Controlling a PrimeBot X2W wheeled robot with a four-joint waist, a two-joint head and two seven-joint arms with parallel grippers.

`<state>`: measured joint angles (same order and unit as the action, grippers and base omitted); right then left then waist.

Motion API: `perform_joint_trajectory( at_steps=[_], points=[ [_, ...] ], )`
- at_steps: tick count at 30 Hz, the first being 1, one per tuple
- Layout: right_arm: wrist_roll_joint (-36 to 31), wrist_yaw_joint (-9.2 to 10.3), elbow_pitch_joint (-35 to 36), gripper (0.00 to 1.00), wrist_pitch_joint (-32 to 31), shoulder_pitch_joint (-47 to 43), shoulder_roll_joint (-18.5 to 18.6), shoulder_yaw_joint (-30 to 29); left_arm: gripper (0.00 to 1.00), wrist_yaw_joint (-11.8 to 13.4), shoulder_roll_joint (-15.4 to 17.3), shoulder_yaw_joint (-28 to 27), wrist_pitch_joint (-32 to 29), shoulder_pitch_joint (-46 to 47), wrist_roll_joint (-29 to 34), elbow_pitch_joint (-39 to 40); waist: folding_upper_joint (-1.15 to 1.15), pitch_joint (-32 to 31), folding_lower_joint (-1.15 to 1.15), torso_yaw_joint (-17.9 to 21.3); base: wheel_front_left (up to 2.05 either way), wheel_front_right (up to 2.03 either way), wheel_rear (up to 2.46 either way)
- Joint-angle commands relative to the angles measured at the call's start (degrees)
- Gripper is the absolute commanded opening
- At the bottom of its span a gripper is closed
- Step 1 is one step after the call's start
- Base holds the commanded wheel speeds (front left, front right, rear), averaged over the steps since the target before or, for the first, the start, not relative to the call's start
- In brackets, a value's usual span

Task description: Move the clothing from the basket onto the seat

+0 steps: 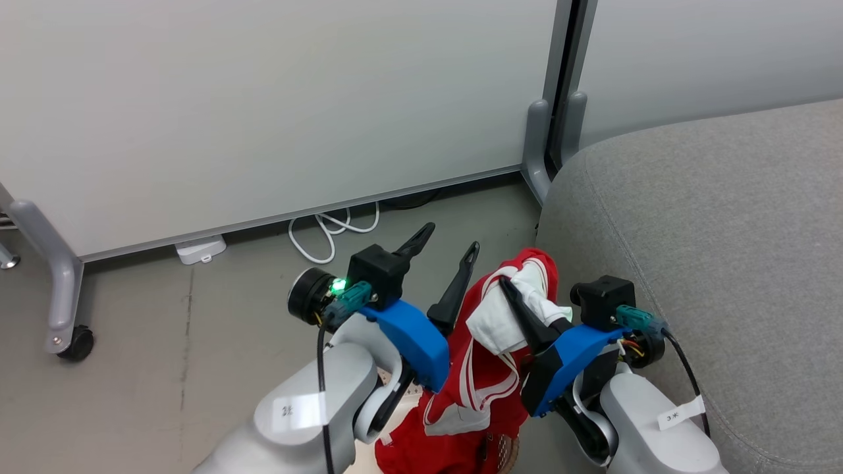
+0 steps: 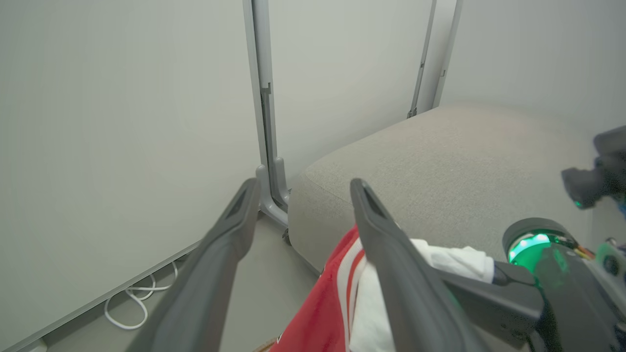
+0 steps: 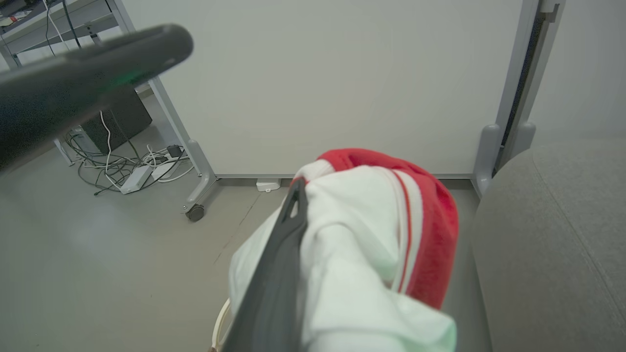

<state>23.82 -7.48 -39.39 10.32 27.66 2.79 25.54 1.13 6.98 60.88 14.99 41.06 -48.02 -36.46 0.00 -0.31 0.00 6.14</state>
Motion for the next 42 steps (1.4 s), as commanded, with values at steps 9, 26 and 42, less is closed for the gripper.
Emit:
perform_joint_trajectory(
  at_steps=[9,26,42],
  points=[
    [-1.7,-0.03,1.8,0.00,-0.3,-1.1,0.2,-2.6,1.00,-3.4,3.9,-14.6,0.3,-14.3,12.9,12.3,0.00,0.3,0.00,-0.8,0.00,0.00,0.00],
    [-3.2,-0.03,5.4,0.00,-2.0,-3.7,0.2,-4.8,1.00,-7.9,2.1,-34.8,0.3,-33.6,25.6,19.3,0.00,0.4,0.00,-1.7,0.00,0.00,0.00],
    [-3.9,-0.03,7.3,0.00,-3.0,-4.2,0.2,-5.6,1.00,-8.6,0.4,-37.3,0.3,-34.7,28.6,18.7,0.00,1.0,0.00,-0.8,0.00,0.00,0.00]
  ],
)
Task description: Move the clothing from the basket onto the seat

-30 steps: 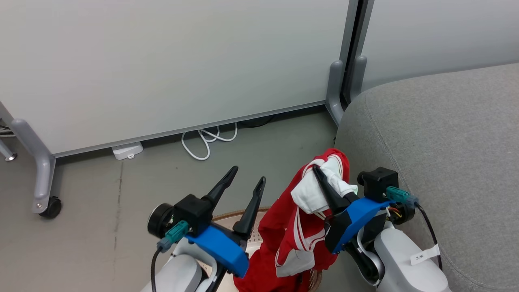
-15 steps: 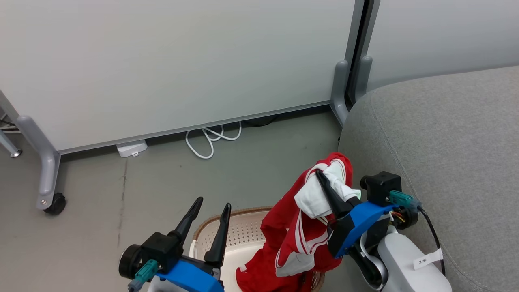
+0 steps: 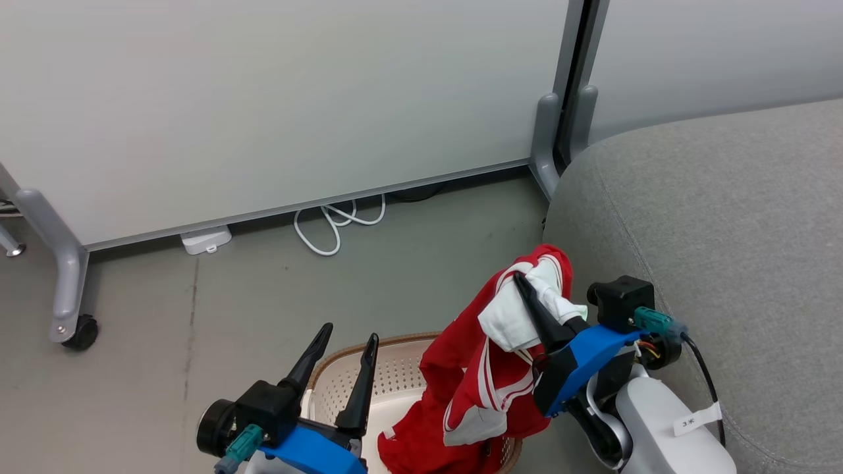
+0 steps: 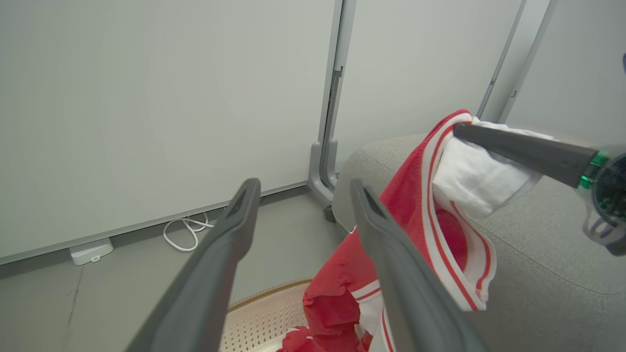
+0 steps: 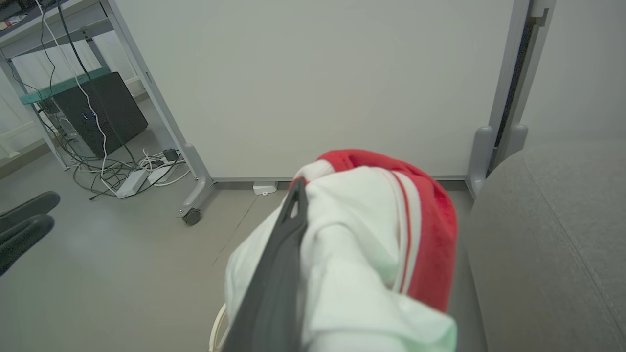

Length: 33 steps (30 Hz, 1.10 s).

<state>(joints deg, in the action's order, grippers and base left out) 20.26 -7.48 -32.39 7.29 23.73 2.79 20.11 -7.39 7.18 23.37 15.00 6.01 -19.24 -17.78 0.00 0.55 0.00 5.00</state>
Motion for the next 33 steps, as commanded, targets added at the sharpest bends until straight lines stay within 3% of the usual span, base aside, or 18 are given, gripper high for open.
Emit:
perform_joint_trajectory(
  at_steps=[1,8,22,33],
  points=[
    [-0.5,-0.03,0.5,0.00,0.0,-0.2,0.2,-0.4,1.00,-0.1,0.4,0.2,0.3,0.5,-0.2,0.1,0.00,0.3,0.00,0.7,0.00,0.00,0.00],
    [-2.2,-0.03,1.9,0.00,-0.6,0.5,0.2,-3.2,1.00,-0.1,0.9,0.4,0.3,1.9,0.1,0.7,0.00,1.8,0.00,4.7,0.00,0.00,0.00],
    [-2.5,-0.03,4.3,0.00,-1.1,-0.4,0.2,-4.5,1.00,-0.1,1.4,0.7,0.3,3.4,0.4,1.3,0.00,4.3,0.00,18.4,0.00,0.00,0.00],
    [-1.7,-0.03,4.8,0.00,-0.2,-0.9,0.1,-5.2,1.00,-0.1,2.4,2.0,0.3,4.6,0.2,1.1,0.00,5.9,0.00,25.8,0.00,0.00,0.00]
  ],
)
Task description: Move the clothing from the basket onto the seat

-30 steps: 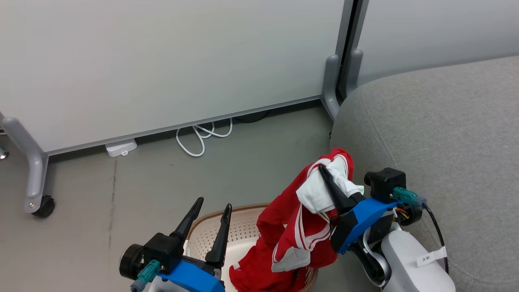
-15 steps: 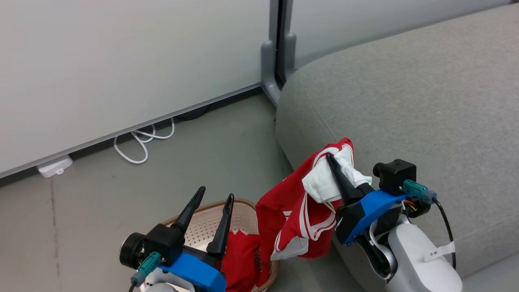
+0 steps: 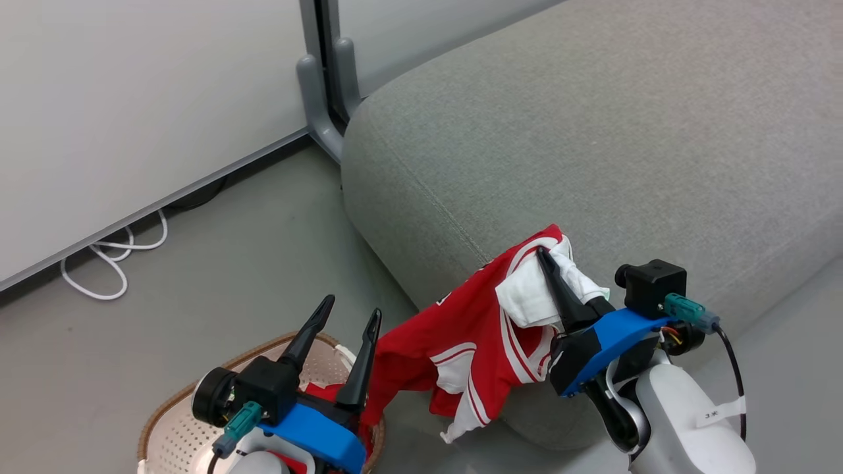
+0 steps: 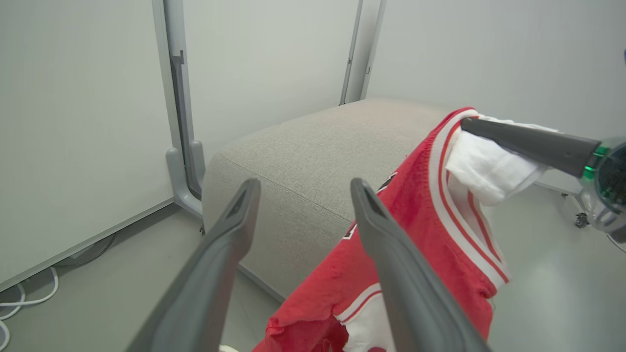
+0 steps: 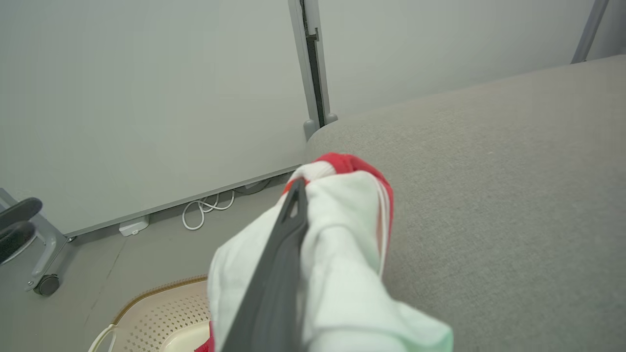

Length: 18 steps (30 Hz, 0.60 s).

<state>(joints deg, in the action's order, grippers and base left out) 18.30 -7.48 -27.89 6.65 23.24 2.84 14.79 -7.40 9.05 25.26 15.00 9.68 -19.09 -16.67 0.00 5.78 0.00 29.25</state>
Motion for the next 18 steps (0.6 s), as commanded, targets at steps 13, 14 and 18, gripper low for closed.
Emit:
perform_joint_trajectory(
  at_steps=[13,14,18],
  points=[
    [-0.3,-0.03,0.4,0.00,1.1,-1.9,0.1,-1.7,1.00,-0.1,1.3,2.9,0.3,3.0,-1.4,-1.3,0.00,1.1,0.00,2.3,0.00,0.00,0.00],
    [-0.3,-0.03,0.5,0.00,1.0,-2.0,0.1,-1.8,1.00,-0.1,1.3,3.0,0.3,3.0,-1.5,-1.4,0.00,1.0,0.00,2.2,0.00,0.00,0.00],
    [-0.2,-0.03,0.6,0.00,0.7,-1.7,0.1,-1.4,1.00,-0.1,1.3,2.3,0.3,2.7,-1.3,-1.2,0.00,1.1,0.00,2.1,0.00,0.00,0.00]
  ],
)
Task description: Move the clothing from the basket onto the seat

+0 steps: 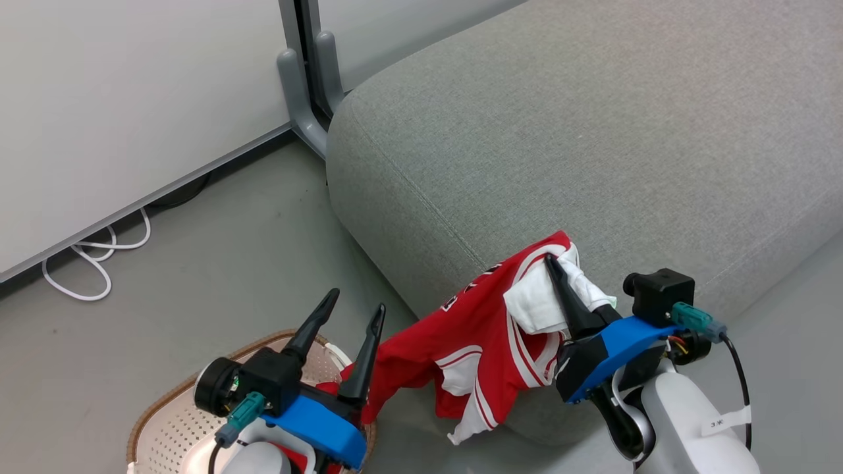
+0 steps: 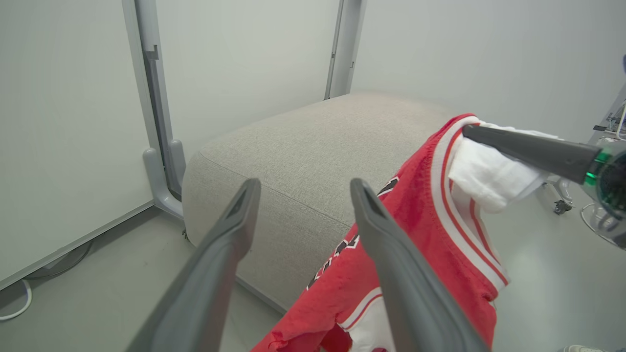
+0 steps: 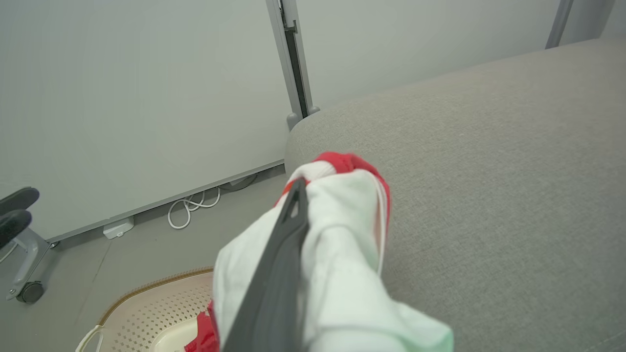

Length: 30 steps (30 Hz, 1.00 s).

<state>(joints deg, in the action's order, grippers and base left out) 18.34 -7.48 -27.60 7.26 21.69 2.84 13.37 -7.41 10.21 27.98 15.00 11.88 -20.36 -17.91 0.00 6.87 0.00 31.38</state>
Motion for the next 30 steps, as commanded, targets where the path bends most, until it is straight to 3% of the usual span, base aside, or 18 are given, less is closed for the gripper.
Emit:
perform_joint_trajectory(
  at_steps=[1,14,21,30],
  points=[
    [-0.1,-0.03,0.3,0.00,-0.1,0.2,0.1,0.2,1.00,-0.1,0.1,-0.7,0.3,0.3,0.1,0.2,0.00,0.1,0.00,-0.1,0.00,0.00,0.00],
    [-3.7,-0.03,5.5,0.00,-9.7,16.0,1.2,-7.0,1.00,-0.1,2.2,-1.4,0.3,2.7,2.4,2.9,0.00,7.2,0.00,-3.7,0.00,0.00,0.00],
    [-1.4,-0.03,11.0,0.00,-18.2,27.7,7.4,-12.1,1.00,-0.1,5.3,-0.3,0.3,7.0,3.3,5.4,0.00,15.3,0.00,-6.0,0.00,0.00,0.00],
    [-0.8,-0.03,12.5,0.00,-23.0,39.8,16.1,-26.6,1.00,-0.1,10.5,0.6,0.3,13.0,4.4,10.4,0.00,26.5,0.00,-9.4,0.00,0.00,0.00]
  ],
)
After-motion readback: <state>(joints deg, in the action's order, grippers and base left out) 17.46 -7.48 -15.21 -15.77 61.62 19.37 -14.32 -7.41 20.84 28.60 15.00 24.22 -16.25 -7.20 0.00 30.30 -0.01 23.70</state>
